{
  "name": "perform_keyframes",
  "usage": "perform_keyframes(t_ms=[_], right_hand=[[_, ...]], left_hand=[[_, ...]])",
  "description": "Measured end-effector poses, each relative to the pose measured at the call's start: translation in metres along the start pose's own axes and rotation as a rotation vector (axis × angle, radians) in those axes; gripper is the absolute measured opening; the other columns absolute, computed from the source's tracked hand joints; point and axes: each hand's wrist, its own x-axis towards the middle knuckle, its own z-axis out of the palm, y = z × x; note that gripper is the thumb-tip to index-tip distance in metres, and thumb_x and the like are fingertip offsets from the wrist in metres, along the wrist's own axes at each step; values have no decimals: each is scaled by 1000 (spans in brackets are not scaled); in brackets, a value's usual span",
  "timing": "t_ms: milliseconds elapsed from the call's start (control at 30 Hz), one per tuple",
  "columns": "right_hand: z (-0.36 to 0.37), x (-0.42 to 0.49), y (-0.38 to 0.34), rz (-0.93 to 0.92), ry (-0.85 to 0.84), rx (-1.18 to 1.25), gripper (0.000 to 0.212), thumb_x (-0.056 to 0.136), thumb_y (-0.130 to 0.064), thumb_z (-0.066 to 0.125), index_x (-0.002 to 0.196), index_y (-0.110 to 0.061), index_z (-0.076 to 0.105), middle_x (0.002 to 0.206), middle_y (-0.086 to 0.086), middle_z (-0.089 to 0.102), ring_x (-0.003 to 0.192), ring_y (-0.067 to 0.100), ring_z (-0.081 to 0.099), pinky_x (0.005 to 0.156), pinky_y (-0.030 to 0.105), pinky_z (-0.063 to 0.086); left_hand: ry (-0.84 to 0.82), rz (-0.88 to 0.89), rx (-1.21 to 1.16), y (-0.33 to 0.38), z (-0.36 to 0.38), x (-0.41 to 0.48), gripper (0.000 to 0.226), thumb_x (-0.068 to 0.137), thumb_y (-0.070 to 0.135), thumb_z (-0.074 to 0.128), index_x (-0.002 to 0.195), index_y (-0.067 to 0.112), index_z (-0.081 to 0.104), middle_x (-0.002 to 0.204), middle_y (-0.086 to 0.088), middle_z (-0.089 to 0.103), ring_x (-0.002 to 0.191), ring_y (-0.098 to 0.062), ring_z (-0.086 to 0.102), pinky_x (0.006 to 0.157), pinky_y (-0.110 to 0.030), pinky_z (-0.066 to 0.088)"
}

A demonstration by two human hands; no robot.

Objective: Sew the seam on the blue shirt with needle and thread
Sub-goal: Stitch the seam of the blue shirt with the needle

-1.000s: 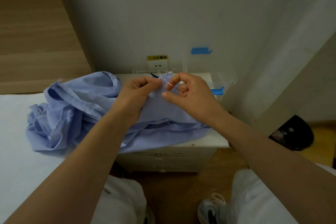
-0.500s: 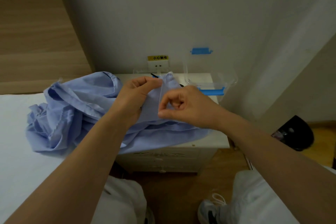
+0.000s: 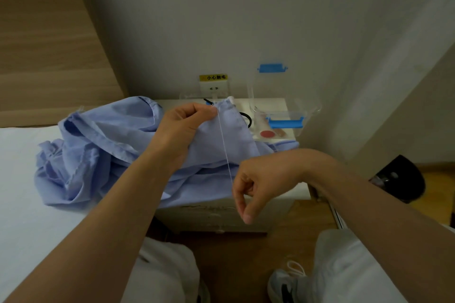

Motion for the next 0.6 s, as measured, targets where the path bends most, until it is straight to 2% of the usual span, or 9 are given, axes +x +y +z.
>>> perform_keyframes(t_ms=[67, 133, 200, 267, 400, 533, 600], right_hand=[[-4, -5, 0, 29, 127, -44, 18, 88, -27, 68, 101, -14, 69, 52, -13, 50, 47, 0, 44, 50, 13, 35], [-9, -6, 0, 14, 455, -26, 10, 89, -29, 67, 89, -19, 67, 50, -21, 51, 49, -5, 47, 51, 10, 37], [-13, -3, 3, -39, 848, 121, 16, 86, -29, 70, 74, -20, 63, 43, -14, 44, 44, 3, 41, 50, 13, 33], [-15, 2, 5, -103, 1093, 248, 21, 85, -27, 72, 71, -16, 61, 38, -13, 38, 39, 5, 35, 49, 13, 30], [-11, 11, 5, -84, 1223, 200, 20, 81, -29, 76, 74, -24, 59, 42, -27, 46, 47, -9, 47, 50, 9, 35], [-11, 19, 11, -83, 1302, 140, 16, 84, -23, 74, 72, -24, 62, 41, -13, 42, 43, 5, 41, 51, 12, 31], [-13, 18, 13, -105, 1248, 118, 20, 85, -18, 72, 70, -25, 61, 39, -13, 41, 43, 6, 41, 53, 11, 32]], left_hand=[[-12, 5, 13, 0, -1, 0, 21, 90, 16, 62, 69, 17, 67, 69, 6, 68, 70, -7, 62, 67, -21, 51], [-31, 19, 52, 0, -1, -1, 21, 90, 18, 62, 70, 15, 66, 71, 1, 66, 72, -12, 60, 69, -26, 50], [-48, 37, 81, 0, 0, -2, 21, 91, 17, 61, 71, 15, 66, 70, 1, 66, 72, -12, 60, 69, -26, 50], [-61, 51, 102, 1, 1, -3, 20, 92, 17, 60, 72, 15, 67, 66, 4, 66, 68, -7, 61, 66, -21, 51], [-107, 53, 110, 2, 4, -6, 19, 90, 19, 61, 73, 16, 68, 70, 1, 68, 74, -11, 63, 74, -26, 51], [-123, 35, 82, 1, 6, -5, 16, 90, 16, 62, 76, 15, 70, 78, -6, 71, 84, -18, 65, 83, -32, 51], [-116, 23, 87, 1, 6, -4, 15, 90, 16, 62, 77, 14, 70, 80, -8, 71, 85, -18, 65, 85, -34, 51]])
